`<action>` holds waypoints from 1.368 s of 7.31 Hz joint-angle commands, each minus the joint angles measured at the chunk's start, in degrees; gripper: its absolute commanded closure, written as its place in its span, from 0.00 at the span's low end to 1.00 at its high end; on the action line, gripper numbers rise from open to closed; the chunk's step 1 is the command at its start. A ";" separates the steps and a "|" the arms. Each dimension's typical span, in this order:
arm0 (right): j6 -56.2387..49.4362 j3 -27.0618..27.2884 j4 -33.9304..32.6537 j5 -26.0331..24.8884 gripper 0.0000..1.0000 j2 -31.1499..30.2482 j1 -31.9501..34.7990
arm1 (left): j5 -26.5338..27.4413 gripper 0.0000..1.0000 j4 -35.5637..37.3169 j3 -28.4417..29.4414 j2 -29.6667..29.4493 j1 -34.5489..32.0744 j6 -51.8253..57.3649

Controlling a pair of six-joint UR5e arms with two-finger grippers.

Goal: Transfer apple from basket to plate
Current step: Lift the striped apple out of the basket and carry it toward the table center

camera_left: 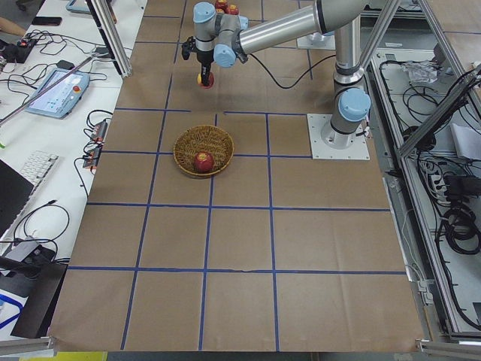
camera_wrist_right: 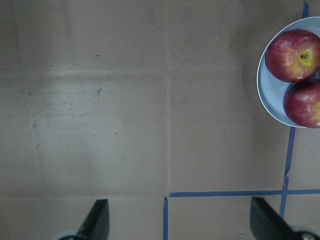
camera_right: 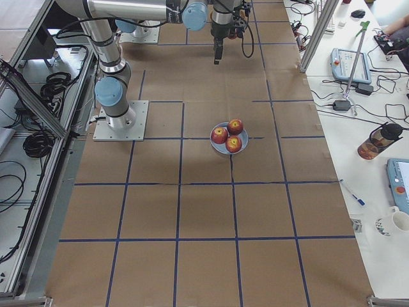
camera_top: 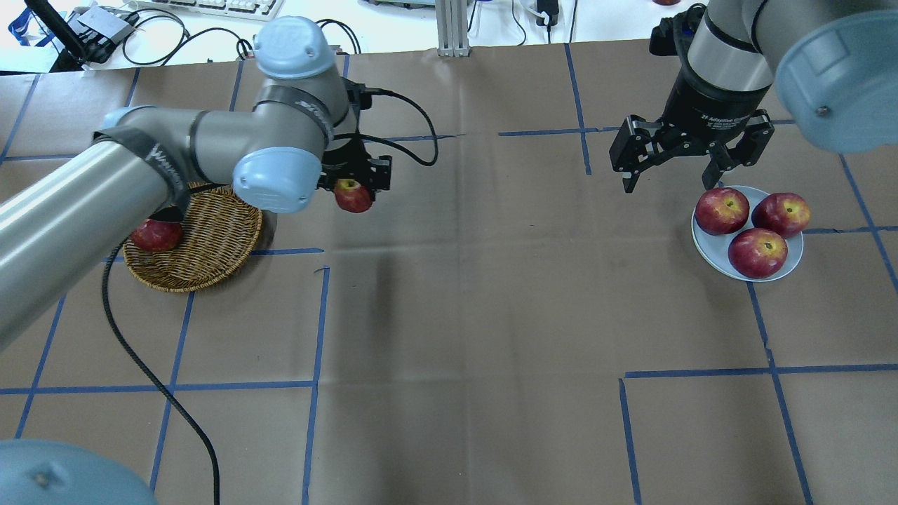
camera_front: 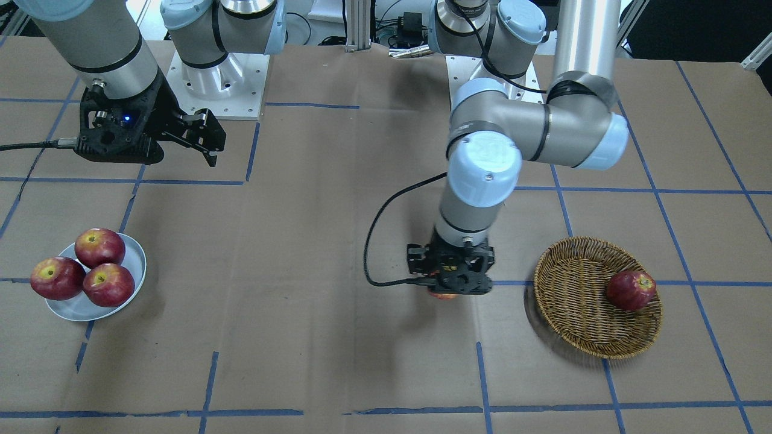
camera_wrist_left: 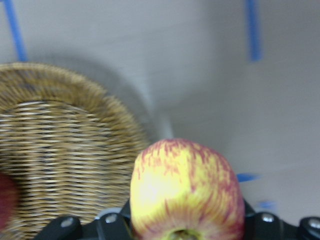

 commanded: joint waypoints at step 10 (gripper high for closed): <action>0.02 0.00 0.00 0.00 0.00 0.00 0.00 | -2.57 0.47 3.62 5.56 -11.53 -9.73 -11.67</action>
